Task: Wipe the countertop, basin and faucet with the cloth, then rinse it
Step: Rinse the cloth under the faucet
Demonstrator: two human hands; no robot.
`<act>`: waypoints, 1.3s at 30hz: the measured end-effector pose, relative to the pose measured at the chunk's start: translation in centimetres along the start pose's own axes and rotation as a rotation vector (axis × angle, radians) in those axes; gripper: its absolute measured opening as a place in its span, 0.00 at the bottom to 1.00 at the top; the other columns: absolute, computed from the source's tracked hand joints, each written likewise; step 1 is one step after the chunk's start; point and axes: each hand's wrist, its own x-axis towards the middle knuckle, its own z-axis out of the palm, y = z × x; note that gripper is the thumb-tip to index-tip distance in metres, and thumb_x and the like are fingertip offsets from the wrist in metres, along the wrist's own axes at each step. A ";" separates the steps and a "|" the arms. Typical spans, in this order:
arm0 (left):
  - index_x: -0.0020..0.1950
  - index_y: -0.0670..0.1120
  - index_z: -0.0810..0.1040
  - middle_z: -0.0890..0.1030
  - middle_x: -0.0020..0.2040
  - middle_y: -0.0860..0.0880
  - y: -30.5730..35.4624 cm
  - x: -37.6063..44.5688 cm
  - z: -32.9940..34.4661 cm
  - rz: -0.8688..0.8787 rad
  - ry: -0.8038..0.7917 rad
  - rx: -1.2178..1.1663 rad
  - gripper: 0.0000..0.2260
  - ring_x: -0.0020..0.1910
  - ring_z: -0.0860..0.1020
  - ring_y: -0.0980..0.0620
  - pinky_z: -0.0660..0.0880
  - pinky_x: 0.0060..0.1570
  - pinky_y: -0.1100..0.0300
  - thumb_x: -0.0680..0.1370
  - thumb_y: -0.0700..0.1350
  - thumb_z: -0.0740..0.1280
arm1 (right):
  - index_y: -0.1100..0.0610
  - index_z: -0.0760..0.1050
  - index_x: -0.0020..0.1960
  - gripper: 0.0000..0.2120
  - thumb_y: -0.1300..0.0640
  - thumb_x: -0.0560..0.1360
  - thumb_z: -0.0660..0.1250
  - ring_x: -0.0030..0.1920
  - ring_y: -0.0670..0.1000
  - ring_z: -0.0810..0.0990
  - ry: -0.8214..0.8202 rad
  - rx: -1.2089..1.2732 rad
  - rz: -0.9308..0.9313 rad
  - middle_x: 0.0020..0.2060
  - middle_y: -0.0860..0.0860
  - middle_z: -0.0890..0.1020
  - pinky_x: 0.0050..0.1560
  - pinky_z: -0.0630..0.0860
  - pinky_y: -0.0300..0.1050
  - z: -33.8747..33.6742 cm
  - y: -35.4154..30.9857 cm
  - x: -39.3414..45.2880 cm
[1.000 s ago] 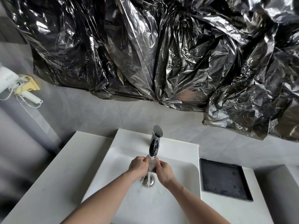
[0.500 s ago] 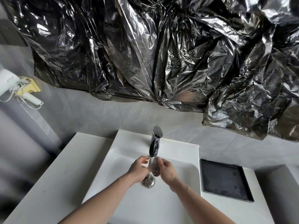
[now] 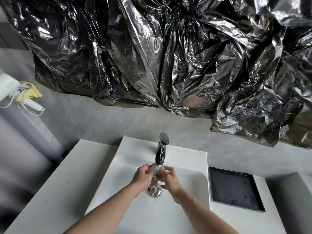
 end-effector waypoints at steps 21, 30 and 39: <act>0.60 0.56 0.79 0.83 0.55 0.54 -0.4 -0.3 -1.5 0.102 -0.184 0.097 0.16 0.46 0.83 0.54 0.79 0.47 0.58 0.74 0.43 0.69 | 0.59 0.76 0.41 0.20 0.54 0.86 0.53 0.21 0.40 0.67 -0.044 -0.284 0.008 0.25 0.45 0.72 0.25 0.63 0.32 0.6 -1.4 -0.3; 0.42 0.51 0.82 0.84 0.33 0.53 -1.0 0.8 -1.7 0.134 0.095 0.307 0.04 0.32 0.82 0.53 0.83 0.44 0.50 0.75 0.50 0.72 | 0.53 0.71 0.49 0.18 0.39 0.84 0.56 0.42 0.52 0.75 -0.236 -0.239 0.018 0.42 0.54 0.77 0.44 0.77 0.46 0.1 -0.8 -1.1; 0.37 0.45 0.79 0.83 0.32 0.44 0.2 0.9 -1.2 0.047 0.059 0.235 0.16 0.27 0.81 0.50 0.80 0.32 0.58 0.78 0.55 0.70 | 0.52 0.76 0.48 0.22 0.37 0.85 0.53 0.37 0.49 0.80 -0.269 -0.243 0.023 0.39 0.52 0.83 0.46 0.78 0.45 -0.4 -1.0 -0.9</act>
